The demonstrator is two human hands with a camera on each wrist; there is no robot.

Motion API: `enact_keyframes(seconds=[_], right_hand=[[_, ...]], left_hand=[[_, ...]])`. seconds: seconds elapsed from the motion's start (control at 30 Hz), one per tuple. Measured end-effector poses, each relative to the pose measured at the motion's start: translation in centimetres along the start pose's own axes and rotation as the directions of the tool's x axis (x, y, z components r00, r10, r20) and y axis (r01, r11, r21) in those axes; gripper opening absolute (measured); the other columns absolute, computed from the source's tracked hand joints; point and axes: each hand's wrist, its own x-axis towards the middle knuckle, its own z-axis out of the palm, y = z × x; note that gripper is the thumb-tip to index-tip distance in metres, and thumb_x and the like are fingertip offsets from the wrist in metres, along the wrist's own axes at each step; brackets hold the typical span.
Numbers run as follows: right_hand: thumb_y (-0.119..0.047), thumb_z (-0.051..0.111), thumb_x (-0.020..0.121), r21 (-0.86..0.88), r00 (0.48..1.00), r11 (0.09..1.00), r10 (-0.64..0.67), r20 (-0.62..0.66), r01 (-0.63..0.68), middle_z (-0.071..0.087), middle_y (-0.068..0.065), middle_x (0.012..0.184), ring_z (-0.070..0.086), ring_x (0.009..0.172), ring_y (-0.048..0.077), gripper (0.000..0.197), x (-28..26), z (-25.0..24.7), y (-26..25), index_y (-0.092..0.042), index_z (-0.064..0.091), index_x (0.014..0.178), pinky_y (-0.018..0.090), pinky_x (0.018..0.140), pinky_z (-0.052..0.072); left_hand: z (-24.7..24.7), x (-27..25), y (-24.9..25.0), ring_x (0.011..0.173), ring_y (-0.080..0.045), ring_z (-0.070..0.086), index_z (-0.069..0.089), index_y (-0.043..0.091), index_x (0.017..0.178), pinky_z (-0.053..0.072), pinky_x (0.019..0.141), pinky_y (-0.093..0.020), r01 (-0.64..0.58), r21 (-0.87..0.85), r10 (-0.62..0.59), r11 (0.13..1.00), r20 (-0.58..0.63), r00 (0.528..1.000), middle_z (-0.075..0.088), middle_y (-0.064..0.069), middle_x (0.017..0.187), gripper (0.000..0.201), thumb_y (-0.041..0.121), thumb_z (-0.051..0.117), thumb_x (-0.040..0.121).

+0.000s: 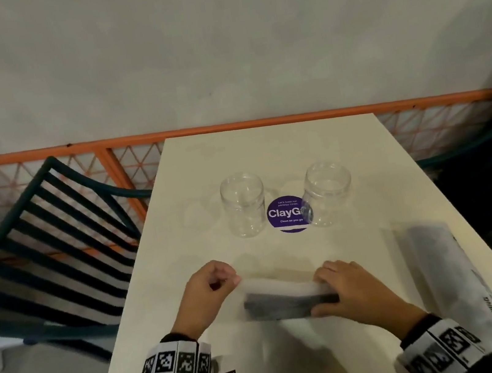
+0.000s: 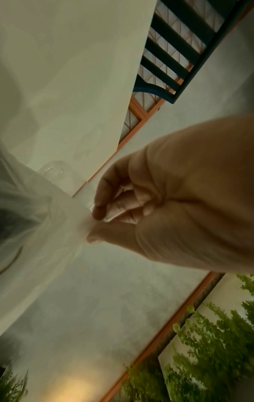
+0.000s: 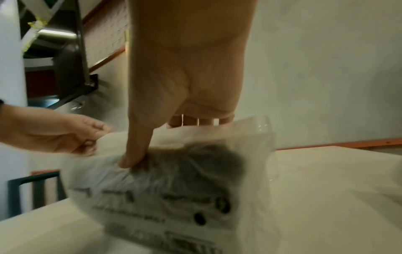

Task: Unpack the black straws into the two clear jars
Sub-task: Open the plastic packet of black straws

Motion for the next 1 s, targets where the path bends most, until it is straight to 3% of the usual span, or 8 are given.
enact_keyframes(seconds=[0.17, 0.3, 0.43, 0.53, 0.7, 0.8, 0.93, 1.0], right_hand=[[-0.046, 0.053, 0.087, 0.168, 0.985, 0.972, 0.171, -0.009, -0.167, 0.055, -0.004, 0.099, 0.051, 0.088, 0.012, 0.025, -1.1, -2.4, 2.3, -0.024, 0.049, 0.098, 0.021, 0.078, 0.04], [-0.043, 0.064, 0.081, 0.399, 0.96, 0.889, 0.272, -0.066, -0.225, 0.058, -0.01, 0.086, 0.053, 0.075, 0.006, 0.02, -2.8, -4.2, 3.8, -0.032, 0.052, 0.094, 0.013, 0.066, 0.042], [-0.027, 0.068, 0.08, 0.665, 0.944, 0.74, 0.283, -0.168, -0.104, 0.068, -0.004, 0.078, 0.06, 0.073, 0.014, 0.005, -4.0, -5.1, 4.7, -0.032, 0.066, 0.078, 0.018, 0.068, 0.047], [-0.013, 0.066, 0.082, 0.741, 0.904, 0.672, 0.327, -0.275, -0.018, 0.07, -0.002, 0.079, 0.062, 0.077, 0.012, 0.013, -4.4, -5.4, 5.0, -0.025, 0.068, 0.076, 0.009, 0.068, 0.047], [-0.007, 0.064, 0.083, 0.72, 0.816, 0.693, 0.394, -0.422, 0.038, 0.068, -0.007, 0.084, 0.061, 0.079, 0.002, 0.021, -4.4, -5.7, 5.1, -0.027, 0.065, 0.076, 0.003, 0.069, 0.045], [-0.01, 0.064, 0.084, 0.62, 0.787, 0.785, 0.389, -0.479, -0.011, 0.065, -0.008, 0.088, 0.061, 0.085, 0.01, 0.02, -4.1, -5.5, 5.0, -0.029, 0.062, 0.08, 0.009, 0.072, 0.046], [-0.018, 0.069, 0.081, 0.316, 0.748, 0.948, 0.18, -0.639, 0.041, 0.063, -0.007, 0.094, 0.058, 0.092, 0.014, 0.014, -2.4, -5.9, 2.8, -0.022, 0.068, 0.094, 0.032, 0.086, 0.046], [-0.033, 0.064, 0.081, 0.268, 0.782, 0.95, 0.042, -0.621, 0.162, 0.066, -0.009, 0.097, 0.054, 0.095, 0.004, 0.018, -1.1, -5.9, 0.0, -0.024, 0.07, 0.096, 0.025, 0.089, 0.042]], left_hand=[[-1.5, 0.3, 0.0, 0.081, -0.012, 0.063, 0.061, 0.017, 0.075, 0.048, 0.082, -0.026, -0.051, -0.062, 0.049, 0.997, -0.046, 0.998, 0.069, 0.008, 0.075, 0.013, 0.006, 0.065, 0.081], [-1.9, 0.6, 1.0, 0.082, -0.006, 0.063, 0.06, 0.015, 0.079, 0.048, 0.079, -0.01, -0.162, -0.041, 0.157, 0.986, -0.109, 0.982, 0.069, 0.011, 0.083, 0.014, 0.002, 0.062, 0.083], [-1.2, 0.3, 2.3, 0.078, -0.005, 0.064, 0.061, 0.022, 0.091, 0.047, 0.073, -0.011, -0.151, -0.092, 0.143, 0.984, -0.085, 0.986, 0.07, 0.007, 0.089, 0.024, 0.0, 0.061, 0.082], [-0.7, -0.3, 2.9, 0.078, -0.01, 0.063, 0.063, 0.026, 0.102, 0.048, 0.075, -0.016, -0.068, -0.159, 0.063, 0.985, -0.038, 0.997, 0.069, 0.002, 0.094, 0.031, 0.004, 0.065, 0.081], [0.0, -0.9, 2.9, 0.083, -0.013, 0.066, 0.072, 0.009, 0.084, 0.051, 0.073, -0.012, 0.032, -0.204, -0.031, 0.979, 0.009, 0.999, 0.076, 0.001, 0.085, 0.009, 0.006, 0.068, 0.077], [0.6, -1.1, 3.4, 0.075, -0.011, 0.065, 0.071, 0.006, 0.077, 0.051, 0.069, -0.01, -0.012, -0.238, -0.001, 0.971, -0.058, 0.998, 0.073, 0.001, 0.075, 0.005, 0.002, 0.069, 0.075], [1.7, -1.6, 4.4, 0.067, -0.011, 0.061, 0.065, 0.01, 0.07, 0.051, 0.066, -0.013, -0.118, -0.234, 0.077, 0.965, -0.177, 0.981, 0.067, -0.004, 0.069, 0.011, 0.001, 0.072, 0.072], [2.2, -1.9, 4.7, 0.065, -0.009, 0.063, 0.062, 0.009, 0.068, 0.052, 0.065, -0.013, -0.141, -0.237, 0.088, 0.961, -0.22, 0.971, 0.068, -0.002, 0.065, 0.015, -0.001, 0.073, 0.07]])
